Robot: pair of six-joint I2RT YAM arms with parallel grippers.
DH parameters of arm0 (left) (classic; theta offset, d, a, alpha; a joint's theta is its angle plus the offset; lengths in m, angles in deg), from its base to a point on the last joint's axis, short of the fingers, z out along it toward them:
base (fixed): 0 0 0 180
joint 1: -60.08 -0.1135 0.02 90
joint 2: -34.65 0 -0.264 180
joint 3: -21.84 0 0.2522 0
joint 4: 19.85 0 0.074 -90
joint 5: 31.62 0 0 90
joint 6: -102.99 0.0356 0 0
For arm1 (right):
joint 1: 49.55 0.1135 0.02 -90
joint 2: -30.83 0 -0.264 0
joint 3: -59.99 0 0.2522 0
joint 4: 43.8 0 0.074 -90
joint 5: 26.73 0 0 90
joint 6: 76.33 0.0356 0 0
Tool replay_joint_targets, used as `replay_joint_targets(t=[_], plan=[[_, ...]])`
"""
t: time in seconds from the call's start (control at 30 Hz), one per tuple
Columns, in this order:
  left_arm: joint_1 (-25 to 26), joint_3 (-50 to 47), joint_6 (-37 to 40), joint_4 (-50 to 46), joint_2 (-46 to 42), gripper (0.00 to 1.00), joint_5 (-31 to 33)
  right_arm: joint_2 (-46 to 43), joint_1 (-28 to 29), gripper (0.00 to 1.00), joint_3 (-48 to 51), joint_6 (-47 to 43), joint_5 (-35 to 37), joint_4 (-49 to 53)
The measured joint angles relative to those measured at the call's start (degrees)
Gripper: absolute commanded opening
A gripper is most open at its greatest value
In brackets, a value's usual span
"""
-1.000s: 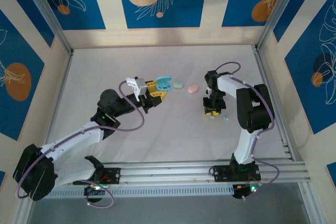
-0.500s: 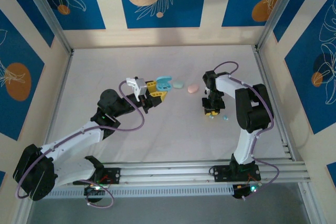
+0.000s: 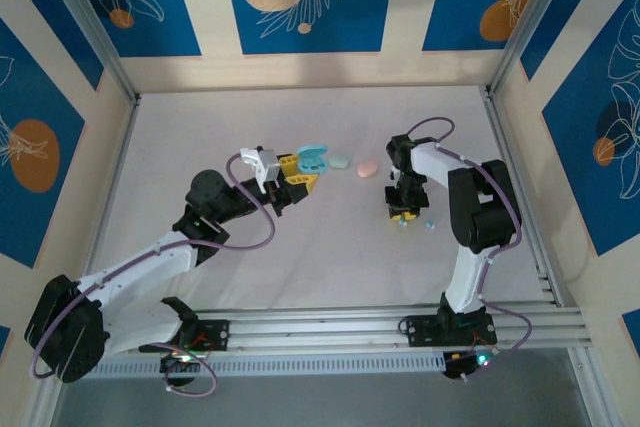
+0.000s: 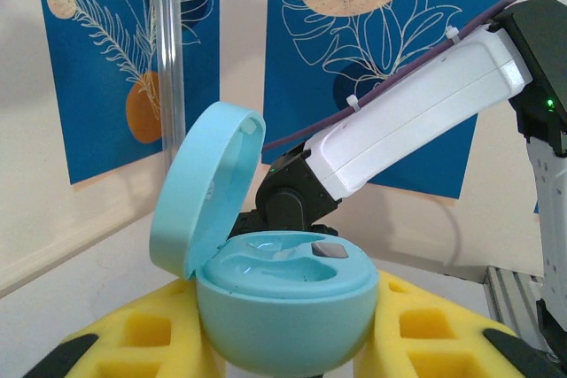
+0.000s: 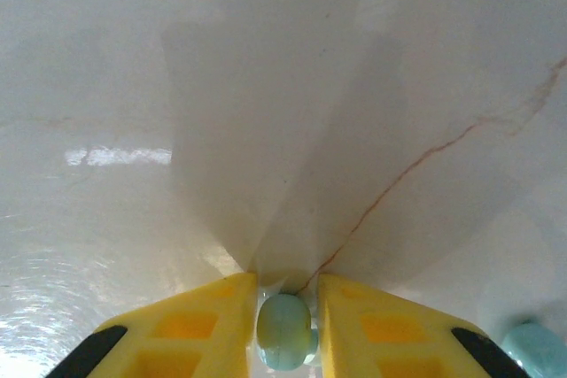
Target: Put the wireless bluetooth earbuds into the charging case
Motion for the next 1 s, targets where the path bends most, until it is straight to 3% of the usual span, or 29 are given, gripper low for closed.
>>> replay_joint_targets(t=[0.57,0.73,1.0], plan=[[0.1,0.0,0.0,0.0,0.0,0.28,0.0,-2.0,-0.6,0.19,0.0,0.0,-3.4,0.7],[0.1,0.0,0.0,0.0,0.0,0.28,0.1,-7.0,-2.2,0.19,0.0,0.1,-13.3,0.4],[0.2,0.0,0.1,-0.1,0.0,0.28,1.1,-11.2,-4.7,0.19,0.0,2.2,-37.6,-3.9]])
